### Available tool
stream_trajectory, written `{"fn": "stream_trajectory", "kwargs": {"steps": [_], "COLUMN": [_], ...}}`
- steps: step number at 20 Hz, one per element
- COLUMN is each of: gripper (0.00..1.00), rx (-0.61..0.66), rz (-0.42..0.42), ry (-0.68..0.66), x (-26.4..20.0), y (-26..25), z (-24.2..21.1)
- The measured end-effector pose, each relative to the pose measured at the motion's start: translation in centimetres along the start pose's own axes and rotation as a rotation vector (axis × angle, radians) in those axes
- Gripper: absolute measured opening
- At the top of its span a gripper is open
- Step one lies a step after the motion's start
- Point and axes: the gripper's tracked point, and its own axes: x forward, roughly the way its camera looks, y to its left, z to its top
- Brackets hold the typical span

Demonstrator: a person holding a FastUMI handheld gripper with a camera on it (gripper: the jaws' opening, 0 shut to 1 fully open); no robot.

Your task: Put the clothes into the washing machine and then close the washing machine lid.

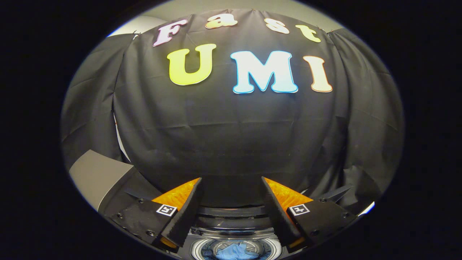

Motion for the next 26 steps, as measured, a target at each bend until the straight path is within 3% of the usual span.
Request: {"fn": "stream_trajectory", "kwargs": {"steps": [26], "gripper": [0.97], "rx": [-0.018], "rz": [-0.015], "ry": [-0.209], "x": [-9.6], "y": [0.6], "z": [-5.3]}}
